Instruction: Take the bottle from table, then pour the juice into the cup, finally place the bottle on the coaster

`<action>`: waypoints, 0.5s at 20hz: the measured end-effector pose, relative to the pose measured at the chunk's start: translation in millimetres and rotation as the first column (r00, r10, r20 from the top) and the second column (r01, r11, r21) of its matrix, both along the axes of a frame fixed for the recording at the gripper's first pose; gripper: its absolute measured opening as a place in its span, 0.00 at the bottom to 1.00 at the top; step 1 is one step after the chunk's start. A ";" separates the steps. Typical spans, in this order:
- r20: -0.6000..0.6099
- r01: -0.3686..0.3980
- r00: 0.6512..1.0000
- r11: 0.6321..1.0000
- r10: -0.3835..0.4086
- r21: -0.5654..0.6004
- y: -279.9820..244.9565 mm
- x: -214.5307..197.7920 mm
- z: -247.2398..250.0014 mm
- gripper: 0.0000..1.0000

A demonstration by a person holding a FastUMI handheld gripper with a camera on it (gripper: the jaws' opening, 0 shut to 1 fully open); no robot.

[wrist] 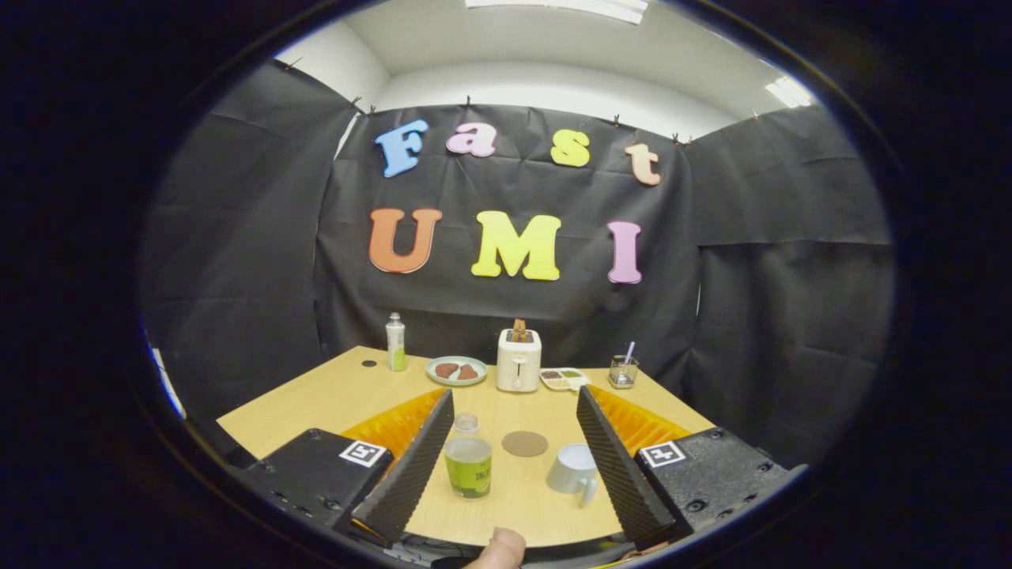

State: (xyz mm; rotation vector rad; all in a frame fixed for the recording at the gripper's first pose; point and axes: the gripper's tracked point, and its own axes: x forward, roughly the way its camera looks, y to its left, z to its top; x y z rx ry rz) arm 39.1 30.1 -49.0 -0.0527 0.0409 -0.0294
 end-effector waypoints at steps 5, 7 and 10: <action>-0.057 -0.002 0.998 1.000 0.001 -0.022 14.3 24.7 -32.5 1.00; -0.078 -0.004 0.997 0.999 0.002 -0.031 20.1 35.4 -44.9 1.00; -0.127 0.006 0.992 0.997 -0.016 -0.076 22.6 51.1 -70.2 1.00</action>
